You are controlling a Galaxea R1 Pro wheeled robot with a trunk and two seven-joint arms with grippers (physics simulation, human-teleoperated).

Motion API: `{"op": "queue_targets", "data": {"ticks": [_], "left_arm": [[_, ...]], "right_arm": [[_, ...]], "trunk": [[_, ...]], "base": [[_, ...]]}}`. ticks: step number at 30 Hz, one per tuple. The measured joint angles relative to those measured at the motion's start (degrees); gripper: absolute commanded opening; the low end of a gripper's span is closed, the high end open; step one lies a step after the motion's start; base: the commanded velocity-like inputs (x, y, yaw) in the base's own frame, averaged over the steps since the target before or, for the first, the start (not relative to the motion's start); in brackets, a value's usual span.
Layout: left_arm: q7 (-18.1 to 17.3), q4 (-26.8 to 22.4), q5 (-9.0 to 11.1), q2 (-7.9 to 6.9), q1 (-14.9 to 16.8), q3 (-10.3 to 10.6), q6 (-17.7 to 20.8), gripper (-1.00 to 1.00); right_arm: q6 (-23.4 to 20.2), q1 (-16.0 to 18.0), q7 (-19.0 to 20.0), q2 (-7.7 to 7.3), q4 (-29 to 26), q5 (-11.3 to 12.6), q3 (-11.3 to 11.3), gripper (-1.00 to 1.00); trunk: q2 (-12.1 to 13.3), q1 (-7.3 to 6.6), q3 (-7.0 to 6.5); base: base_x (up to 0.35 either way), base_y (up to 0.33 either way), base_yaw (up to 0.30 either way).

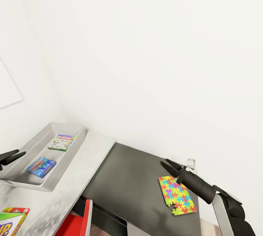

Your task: Put all the toys in the child's room - the three board games (two on the bed and one on the table), the two jigsaw puzzles on the table, and the tennis ball on the table - inside the toy box on the table in the child's room.

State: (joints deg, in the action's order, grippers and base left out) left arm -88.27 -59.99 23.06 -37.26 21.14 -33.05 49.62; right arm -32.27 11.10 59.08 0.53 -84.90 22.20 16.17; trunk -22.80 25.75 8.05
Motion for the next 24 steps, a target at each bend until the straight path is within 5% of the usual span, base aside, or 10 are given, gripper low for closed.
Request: {"op": "queue_targets", "data": {"ticks": [24], "left_arm": [[-1.50,-0.02,-0.01,-0.23,-0.07,0.02,-0.39,1.00]], "right_arm": [[0.20,0.00,0.21,-0.04,-0.01,0.01,0.00,1.00]], "trunk": [[0.01,0.01,-1.64]], "base": [[-0.067,-0.024,-0.201]]}}
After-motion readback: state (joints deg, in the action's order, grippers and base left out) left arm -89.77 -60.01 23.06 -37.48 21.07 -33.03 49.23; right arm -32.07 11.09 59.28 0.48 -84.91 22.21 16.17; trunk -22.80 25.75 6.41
